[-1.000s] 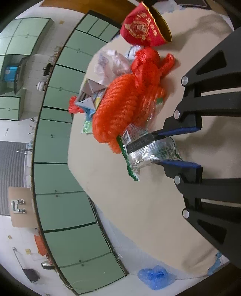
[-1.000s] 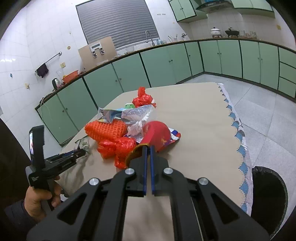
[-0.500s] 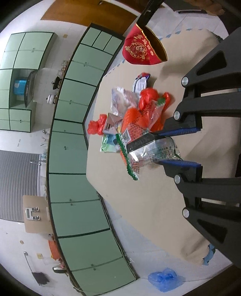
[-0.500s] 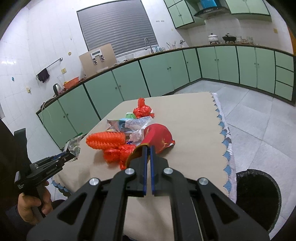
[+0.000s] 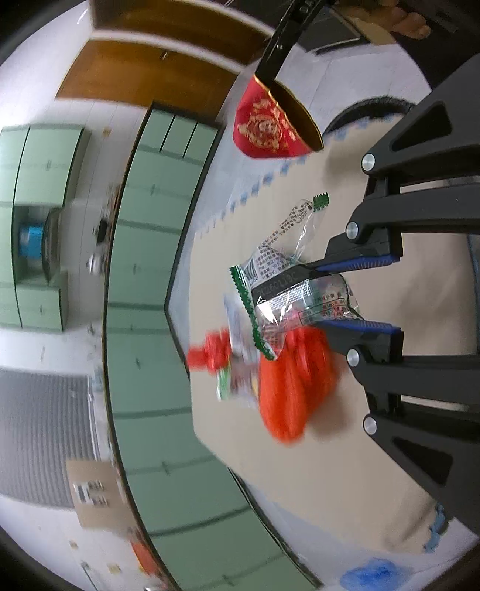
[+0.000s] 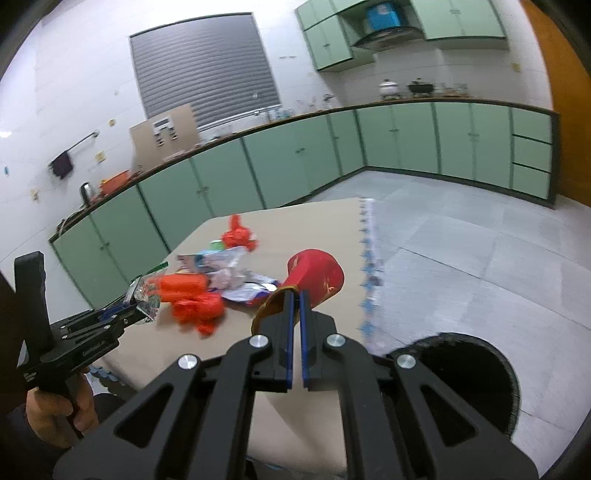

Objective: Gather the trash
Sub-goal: 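Carry the wrapper and hat to the black bin and release both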

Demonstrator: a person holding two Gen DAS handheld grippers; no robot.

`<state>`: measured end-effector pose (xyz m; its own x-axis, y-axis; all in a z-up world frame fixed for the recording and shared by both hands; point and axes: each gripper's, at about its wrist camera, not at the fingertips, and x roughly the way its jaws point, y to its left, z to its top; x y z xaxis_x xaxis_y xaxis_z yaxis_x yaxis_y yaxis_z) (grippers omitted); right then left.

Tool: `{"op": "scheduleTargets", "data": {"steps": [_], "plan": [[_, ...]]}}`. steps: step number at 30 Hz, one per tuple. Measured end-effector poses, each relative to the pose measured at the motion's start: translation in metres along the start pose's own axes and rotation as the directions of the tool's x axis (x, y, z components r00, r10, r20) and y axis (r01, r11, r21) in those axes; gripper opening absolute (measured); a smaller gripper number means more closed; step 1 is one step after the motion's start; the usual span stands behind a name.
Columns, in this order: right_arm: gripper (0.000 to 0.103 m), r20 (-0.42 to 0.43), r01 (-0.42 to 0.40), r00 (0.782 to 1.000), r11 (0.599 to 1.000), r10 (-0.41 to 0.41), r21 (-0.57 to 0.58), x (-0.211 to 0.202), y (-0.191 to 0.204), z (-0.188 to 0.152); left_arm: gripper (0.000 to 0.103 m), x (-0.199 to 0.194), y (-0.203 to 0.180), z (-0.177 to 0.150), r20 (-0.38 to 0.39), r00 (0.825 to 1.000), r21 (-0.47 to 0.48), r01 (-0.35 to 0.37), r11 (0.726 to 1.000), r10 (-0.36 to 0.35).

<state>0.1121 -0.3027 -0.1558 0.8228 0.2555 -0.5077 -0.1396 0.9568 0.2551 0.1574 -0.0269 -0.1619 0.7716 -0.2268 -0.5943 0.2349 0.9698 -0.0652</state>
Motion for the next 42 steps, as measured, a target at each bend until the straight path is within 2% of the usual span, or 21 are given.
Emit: {"op": "scheduleTargets", "data": {"steps": [4,9,12,18,25,27,28,32,40,42], "plan": [[0.002,0.007,0.074,0.997,0.996,-0.074,0.050,-0.019,-0.040,-0.006,0.023,0.013,-0.047,0.009,-0.006,0.996,0.065,0.092,0.994,-0.092],[0.002,-0.018,0.159,0.987,0.978,-0.158,0.139,-0.033,-0.095,-0.022,0.023,0.036,-0.106,0.016,-0.043,0.980,0.138,0.199,0.970,-0.195],[0.002,-0.046,0.205,0.979,0.963,-0.200,0.177,-0.036,-0.126,-0.036,0.023,0.058,-0.143,0.016,-0.095,0.960,0.172,0.275,0.946,-0.262],[0.002,-0.130,0.276,0.959,0.931,-0.251,0.238,-0.023,-0.174,-0.067,0.023,0.101,-0.209,0.000,-0.209,0.926,0.239,0.359,0.902,-0.313],[0.002,-0.205,0.322,0.940,0.908,-0.273,0.267,-0.004,-0.203,-0.085,0.024,0.150,-0.260,-0.022,-0.311,0.906,0.294,0.379,0.878,-0.287],[0.002,-0.228,0.325,0.936,0.906,-0.268,0.272,0.001,-0.206,-0.084,0.031,0.159,-0.264,-0.028,-0.331,0.903,0.297,0.376,0.878,-0.275],[0.005,-0.235,0.332,0.933,0.902,-0.272,0.276,0.003,-0.209,-0.085,0.038,0.162,-0.264,-0.029,-0.333,0.905,0.298,0.367,0.881,-0.264],[0.008,-0.260,0.345,0.927,0.888,-0.271,0.304,0.008,-0.217,-0.087,0.047,0.162,-0.266,-0.036,-0.336,0.907,0.296,0.357,0.886,-0.253],[0.008,-0.230,0.340,0.933,0.886,-0.276,0.316,-0.004,-0.216,-0.086,0.047,0.160,-0.263,-0.033,-0.322,0.913,0.287,0.346,0.893,-0.250],[0.011,-0.217,0.340,0.935,0.886,-0.281,0.316,-0.007,-0.214,-0.085,0.049,0.158,-0.258,-0.030,-0.311,0.917,0.282,0.340,0.897,-0.250]]}}
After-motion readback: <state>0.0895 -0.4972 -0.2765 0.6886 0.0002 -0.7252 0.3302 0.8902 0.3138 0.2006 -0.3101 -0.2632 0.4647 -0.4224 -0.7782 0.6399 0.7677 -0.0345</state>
